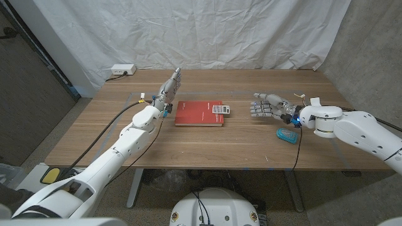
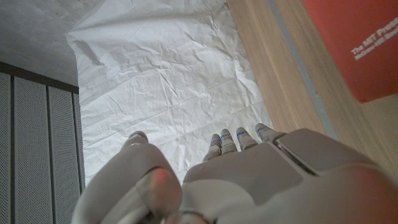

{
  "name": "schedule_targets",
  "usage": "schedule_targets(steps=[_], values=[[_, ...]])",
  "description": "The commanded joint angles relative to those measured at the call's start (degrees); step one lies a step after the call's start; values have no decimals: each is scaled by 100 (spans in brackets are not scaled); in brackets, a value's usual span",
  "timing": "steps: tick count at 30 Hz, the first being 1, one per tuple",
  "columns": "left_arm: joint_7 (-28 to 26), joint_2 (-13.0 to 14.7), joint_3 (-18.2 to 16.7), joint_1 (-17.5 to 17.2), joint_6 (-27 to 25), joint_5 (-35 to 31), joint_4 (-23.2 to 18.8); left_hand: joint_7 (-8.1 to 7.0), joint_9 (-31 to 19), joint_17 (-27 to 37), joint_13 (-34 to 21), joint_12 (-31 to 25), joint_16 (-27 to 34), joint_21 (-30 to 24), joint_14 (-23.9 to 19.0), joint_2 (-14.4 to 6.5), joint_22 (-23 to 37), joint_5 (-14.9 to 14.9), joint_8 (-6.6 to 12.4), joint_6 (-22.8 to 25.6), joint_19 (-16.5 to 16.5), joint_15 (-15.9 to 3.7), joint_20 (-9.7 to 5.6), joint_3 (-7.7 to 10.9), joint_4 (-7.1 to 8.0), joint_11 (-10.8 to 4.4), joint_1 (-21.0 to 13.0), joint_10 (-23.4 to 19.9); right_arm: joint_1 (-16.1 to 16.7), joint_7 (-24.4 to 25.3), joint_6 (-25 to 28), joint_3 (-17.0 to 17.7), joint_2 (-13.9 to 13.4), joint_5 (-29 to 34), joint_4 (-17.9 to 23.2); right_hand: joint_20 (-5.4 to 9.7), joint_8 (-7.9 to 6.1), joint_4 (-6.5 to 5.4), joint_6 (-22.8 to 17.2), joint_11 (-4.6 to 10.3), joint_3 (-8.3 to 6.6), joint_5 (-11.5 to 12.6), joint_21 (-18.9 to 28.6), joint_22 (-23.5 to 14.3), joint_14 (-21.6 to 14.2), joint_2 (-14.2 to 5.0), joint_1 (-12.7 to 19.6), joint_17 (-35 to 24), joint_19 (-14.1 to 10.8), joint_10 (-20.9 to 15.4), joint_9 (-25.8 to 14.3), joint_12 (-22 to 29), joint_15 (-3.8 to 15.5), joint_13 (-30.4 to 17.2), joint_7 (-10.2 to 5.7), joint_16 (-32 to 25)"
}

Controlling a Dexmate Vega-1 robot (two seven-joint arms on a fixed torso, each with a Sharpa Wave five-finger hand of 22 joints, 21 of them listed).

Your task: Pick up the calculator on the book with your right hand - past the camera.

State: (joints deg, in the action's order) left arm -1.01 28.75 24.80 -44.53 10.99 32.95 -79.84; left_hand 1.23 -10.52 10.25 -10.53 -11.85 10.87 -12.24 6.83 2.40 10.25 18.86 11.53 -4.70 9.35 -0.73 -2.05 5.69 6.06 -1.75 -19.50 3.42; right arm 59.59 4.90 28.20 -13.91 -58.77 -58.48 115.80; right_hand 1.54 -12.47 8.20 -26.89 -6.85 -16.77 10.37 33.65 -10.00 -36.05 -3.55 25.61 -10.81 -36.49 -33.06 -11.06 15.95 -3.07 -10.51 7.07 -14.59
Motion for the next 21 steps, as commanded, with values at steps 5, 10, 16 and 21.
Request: schedule_targets(steps=[5, 10, 16, 21], values=[[-123, 105, 59, 71, -312, -88, -377, 0, -31, 13, -28, 0, -11, 31, -23, -18, 22, 35, 10, 25, 2, 15, -179, -9, -15, -12, -67, -16, -248, -242, 360, -217, -201, 56, -66, -80, 55, 16, 98, -62, -39, 44, -82, -19, 43, -14, 107, -16, 44, 50, -16, -63, -85, -25, 34, 74], [-163, 106, 59, 31, -285, -114, -407, -7, -31, 13, -28, 2, -13, 34, -19, -21, 22, 35, 8, 26, 5, 13, -181, -15, -18, -20, -76, -13, -313, -187, 441, -244, -114, -36, -98, -135, 66, 18, 108, -80, -61, 55, -130, -21, 99, -32, 139, -18, 84, 77, -18, -95, -147, -26, 18, 121], [-133, 76, 77, 11, -280, -84, -395, -7, -31, 13, -28, 3, -13, 36, -20, -23, 23, 35, 9, 33, 7, 12, -179, -20, -21, -17, -83, -13, -439, -119, 597, -298, -39, -127, -104, -193, 61, 36, 80, -104, -83, 67, -125, -23, 44, -30, 186, -15, -2, 46, -19, -100, -160, -27, 61, 122], [-243, 242, 61, -3, -588, -116, -678, -6, -31, 13, -28, 4, -15, 42, -17, -26, 23, 35, 8, 34, 18, 10, -177, -25, -25, -24, -90, -13, -507, -18, 665, -306, 23, -188, -84, -233, -5, 60, -108, -88, -97, 78, -127, -26, -42, 10, 240, -10, -95, 33, -27, -119, -181, -28, 18, 129]])
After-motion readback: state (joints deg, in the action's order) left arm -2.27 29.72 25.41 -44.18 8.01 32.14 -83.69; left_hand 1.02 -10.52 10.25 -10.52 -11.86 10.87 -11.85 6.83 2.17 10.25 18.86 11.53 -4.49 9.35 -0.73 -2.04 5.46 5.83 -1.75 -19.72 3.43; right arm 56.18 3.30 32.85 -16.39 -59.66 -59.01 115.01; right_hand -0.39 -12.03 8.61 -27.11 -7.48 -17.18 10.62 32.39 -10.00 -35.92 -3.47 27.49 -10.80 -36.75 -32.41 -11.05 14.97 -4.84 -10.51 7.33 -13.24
